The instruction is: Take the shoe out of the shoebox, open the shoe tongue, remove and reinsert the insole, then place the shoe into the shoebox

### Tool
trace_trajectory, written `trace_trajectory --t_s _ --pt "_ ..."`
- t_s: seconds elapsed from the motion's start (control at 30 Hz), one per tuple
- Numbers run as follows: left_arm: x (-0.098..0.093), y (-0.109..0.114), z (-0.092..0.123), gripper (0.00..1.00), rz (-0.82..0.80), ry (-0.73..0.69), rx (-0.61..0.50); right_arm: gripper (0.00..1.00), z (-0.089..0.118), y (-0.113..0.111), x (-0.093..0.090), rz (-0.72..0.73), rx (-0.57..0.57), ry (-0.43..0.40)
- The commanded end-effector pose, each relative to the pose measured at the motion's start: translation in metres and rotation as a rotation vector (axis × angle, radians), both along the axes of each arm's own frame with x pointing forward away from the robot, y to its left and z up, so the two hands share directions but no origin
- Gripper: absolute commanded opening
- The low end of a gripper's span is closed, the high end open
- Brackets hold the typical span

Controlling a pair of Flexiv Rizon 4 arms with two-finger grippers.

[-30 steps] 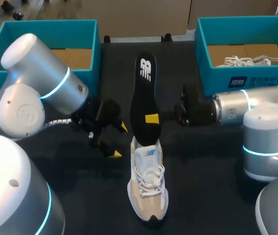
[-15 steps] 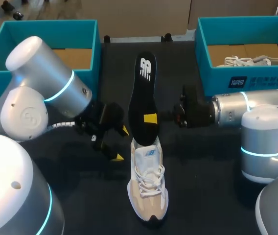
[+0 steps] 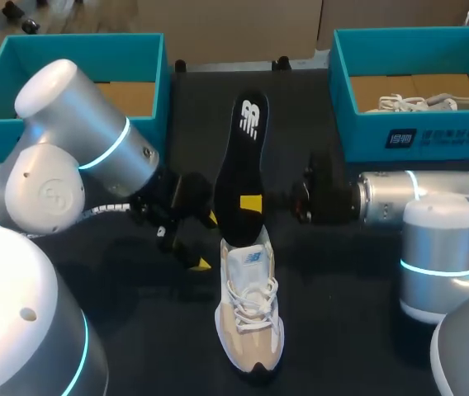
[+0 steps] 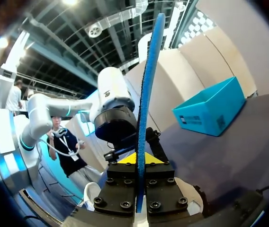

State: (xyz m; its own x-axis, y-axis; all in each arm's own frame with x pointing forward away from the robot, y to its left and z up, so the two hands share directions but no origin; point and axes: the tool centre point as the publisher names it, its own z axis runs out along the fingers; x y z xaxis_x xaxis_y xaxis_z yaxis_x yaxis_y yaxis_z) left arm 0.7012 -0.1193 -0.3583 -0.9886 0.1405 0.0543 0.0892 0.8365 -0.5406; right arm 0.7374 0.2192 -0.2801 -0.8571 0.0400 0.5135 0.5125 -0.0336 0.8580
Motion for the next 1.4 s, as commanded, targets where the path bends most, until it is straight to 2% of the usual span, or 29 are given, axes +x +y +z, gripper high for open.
trace_trajectory --t_s 0.03,0.7,0.87,1.1,1.4 --pt "-0.001 0.001 -0.001 1.0 0.001 -0.002 -0.002 0.0 -0.004 0.001 -0.006 -0.017 0.007 -0.001" --pt "-0.001 0.001 -0.001 1.0 0.001 -0.002 -0.002 0.0 -0.01 -0.005 -0.003 -0.011 0.018 0.018" --pt "-0.001 0.001 -0.001 1.0 0.001 -0.002 -0.002 0.0 -0.02 0.006 0.003 -0.007 -0.005 0.034" --pt "-0.001 0.001 -0.001 1.0 0.001 -0.002 -0.002 0.0 -0.023 0.003 0.002 -0.022 -0.002 -0.004" --pt "-0.001 0.001 -0.001 1.0 0.001 -0.002 -0.002 0.0 -0.025 -0.006 -0.001 -0.06 -0.025 -0.013"
